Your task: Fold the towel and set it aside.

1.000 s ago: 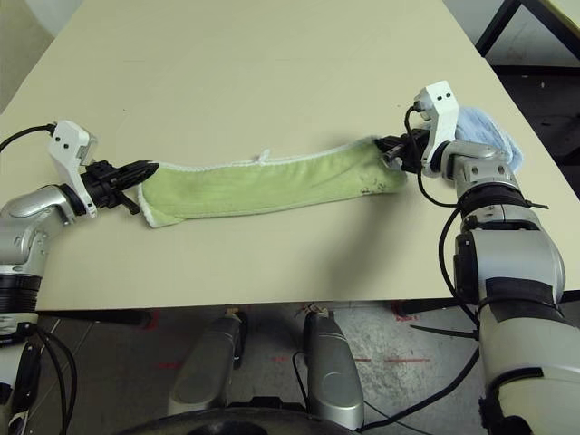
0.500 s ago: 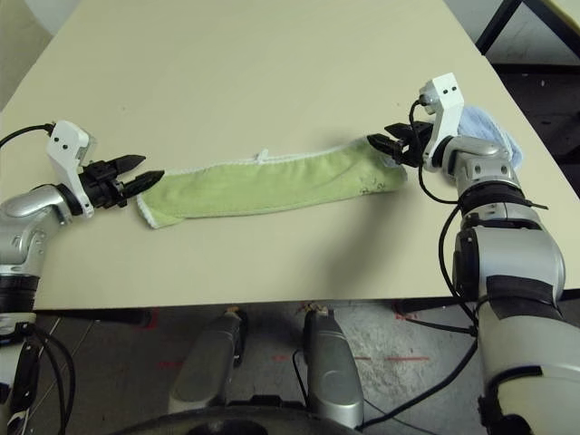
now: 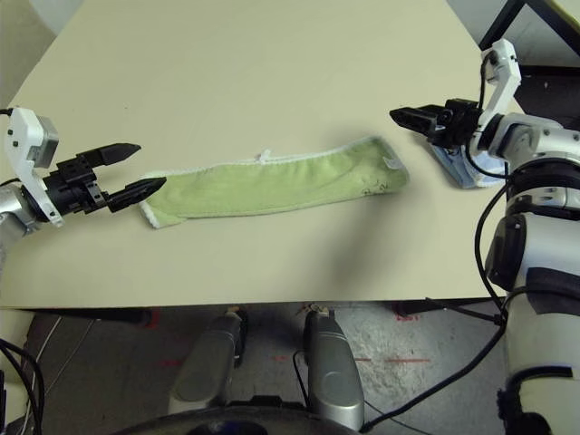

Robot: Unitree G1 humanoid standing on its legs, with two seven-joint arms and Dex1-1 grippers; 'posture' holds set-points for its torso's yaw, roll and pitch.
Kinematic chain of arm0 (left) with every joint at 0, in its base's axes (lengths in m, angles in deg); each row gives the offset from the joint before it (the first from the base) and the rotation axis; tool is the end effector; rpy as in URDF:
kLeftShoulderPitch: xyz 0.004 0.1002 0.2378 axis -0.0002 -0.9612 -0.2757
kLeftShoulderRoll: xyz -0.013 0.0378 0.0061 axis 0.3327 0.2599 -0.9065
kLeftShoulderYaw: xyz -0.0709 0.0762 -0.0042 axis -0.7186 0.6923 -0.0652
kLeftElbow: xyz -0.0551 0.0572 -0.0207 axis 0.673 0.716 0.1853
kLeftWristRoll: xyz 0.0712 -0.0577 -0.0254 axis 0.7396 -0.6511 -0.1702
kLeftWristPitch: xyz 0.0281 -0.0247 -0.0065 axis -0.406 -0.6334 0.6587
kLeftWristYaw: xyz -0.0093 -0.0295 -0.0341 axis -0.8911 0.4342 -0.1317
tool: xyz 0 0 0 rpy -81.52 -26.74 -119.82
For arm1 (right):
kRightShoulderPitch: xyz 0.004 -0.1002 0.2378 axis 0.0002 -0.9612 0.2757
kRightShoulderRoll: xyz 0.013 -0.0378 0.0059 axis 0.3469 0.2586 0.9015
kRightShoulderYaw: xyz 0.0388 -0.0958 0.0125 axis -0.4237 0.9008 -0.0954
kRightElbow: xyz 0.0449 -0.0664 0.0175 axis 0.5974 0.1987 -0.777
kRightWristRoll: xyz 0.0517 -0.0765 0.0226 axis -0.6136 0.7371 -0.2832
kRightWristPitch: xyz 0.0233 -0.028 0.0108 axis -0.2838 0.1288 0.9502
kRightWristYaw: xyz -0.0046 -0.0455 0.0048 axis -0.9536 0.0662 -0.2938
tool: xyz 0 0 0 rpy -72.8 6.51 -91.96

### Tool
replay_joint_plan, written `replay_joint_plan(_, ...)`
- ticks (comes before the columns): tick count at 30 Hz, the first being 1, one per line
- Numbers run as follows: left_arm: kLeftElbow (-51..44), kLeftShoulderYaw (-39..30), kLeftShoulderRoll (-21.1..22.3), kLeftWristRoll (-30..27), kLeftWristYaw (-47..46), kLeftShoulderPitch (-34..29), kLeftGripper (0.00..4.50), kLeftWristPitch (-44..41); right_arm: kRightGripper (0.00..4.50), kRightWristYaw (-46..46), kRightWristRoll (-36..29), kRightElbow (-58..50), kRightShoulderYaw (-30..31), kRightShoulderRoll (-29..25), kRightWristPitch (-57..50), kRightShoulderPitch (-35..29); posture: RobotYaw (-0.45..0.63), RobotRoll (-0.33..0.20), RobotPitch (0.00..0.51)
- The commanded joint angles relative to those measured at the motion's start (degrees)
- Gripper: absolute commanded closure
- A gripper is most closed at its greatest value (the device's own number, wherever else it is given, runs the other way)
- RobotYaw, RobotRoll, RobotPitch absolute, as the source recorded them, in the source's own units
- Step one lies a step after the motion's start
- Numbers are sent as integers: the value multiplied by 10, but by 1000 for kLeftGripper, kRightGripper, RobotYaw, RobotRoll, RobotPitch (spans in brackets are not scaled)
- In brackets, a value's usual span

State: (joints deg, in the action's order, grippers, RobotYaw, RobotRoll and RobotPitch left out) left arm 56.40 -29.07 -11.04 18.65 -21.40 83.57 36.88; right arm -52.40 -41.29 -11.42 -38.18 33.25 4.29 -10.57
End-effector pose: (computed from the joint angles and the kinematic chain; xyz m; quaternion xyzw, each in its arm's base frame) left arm 0.2118 0.2685 0.2017 0.1326 -0.0084 -0.4474 0.8844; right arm 0.3020 -0.3449 0.1991 0.1680 0.2041 0.2774 0.9237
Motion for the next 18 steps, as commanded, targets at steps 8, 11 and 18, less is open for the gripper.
replay_joint_plan(8,-70,-3,5,-36,13,-67,26,1,12,90,-109,-237,-89,4,-249,-186,159,0,189)
replay_joint_plan(11,-74,5,5,-35,11,-66,26,1,12,124,-134,-281,-114,21,-289,-213,159,0,188)
replay_joint_plan(18,-73,17,3,-32,10,-59,26,1,12,211,-167,-329,-150,88,-325,-230,162,0,186)
